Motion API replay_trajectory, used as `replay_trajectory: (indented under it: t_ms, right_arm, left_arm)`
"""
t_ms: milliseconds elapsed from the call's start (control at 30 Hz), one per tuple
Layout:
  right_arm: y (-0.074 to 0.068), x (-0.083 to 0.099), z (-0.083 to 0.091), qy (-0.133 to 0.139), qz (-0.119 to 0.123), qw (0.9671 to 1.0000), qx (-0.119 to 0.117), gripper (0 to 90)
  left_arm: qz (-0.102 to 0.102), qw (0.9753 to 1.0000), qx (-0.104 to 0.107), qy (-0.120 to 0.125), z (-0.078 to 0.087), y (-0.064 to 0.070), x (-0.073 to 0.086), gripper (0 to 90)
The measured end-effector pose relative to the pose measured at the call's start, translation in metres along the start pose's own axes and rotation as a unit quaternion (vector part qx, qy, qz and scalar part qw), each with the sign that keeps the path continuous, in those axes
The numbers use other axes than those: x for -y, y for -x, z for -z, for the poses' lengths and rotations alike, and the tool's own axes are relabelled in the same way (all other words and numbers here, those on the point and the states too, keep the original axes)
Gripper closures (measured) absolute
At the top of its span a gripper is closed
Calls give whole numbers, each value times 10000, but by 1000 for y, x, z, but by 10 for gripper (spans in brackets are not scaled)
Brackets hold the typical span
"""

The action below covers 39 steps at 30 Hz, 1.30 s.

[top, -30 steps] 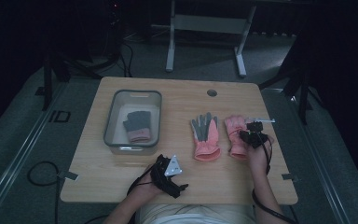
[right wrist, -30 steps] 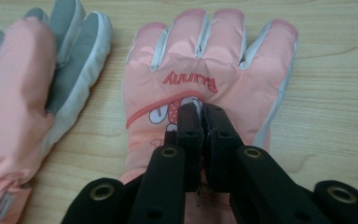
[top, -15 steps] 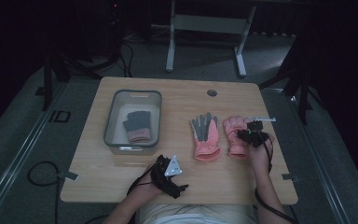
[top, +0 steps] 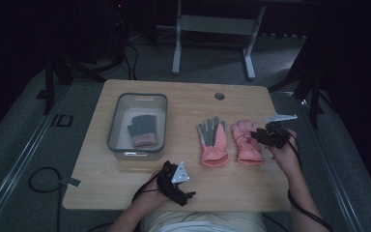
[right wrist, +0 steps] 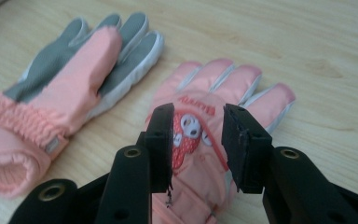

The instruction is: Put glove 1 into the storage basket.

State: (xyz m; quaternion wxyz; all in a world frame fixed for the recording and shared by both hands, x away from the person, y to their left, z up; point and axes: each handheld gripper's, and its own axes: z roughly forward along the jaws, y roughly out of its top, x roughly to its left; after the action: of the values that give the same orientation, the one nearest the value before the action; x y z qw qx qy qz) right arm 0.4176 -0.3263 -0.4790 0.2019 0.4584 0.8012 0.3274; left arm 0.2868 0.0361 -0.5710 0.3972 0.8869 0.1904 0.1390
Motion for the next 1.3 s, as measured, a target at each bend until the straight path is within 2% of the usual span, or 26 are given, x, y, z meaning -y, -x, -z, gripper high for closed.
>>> replay_trajectory:
  t_ms: [200, 333, 500, 833, 933, 1033, 1133, 1233, 1300]
  right_arm:
    - [0, 10, -16, -172, 13, 9998, 39, 606]
    - [-2, 15, -28, -191, -45, 9998, 84, 609]
    - [-8, 25, -40, -310, 68, 9989, 350, 631]
    - [-13, 29, -48, -265, -157, 9982, 506, 822]
    - [-15, 29, -48, -282, -221, 9978, 557, 843]
    - [-14, 27, -45, -238, -393, 9971, 599, 867]
    - [-18, 21, -34, -99, -584, 9952, 778, 874]
    - [-20, 11, -22, 38, -635, 9940, 892, 874]
    - [-23, 3, -14, 102, -572, 9932, 1009, 874]
  left_arm:
    - [18, 10000, -25, 22, 0, 0, 0, 10]
    - [37, 10000, -30, 34, 1, 0, 0, 10]
    - [43, 10000, -37, 45, 0, 0, 1, 9]
    - [28, 10000, -31, 41, 0, 0, 0, 9]
    - [44, 10000, -32, 27, 0, 0, 1, 9]
    - [44, 10000, -30, 27, 0, 1, 1, 9]
    - [60, 10000, -27, 37, 0, 0, 1, 9]
    - [61, 10000, -31, 45, 0, 0, 1, 9]
    - [55, 10000, -29, 40, 0, 0, 1, 9]
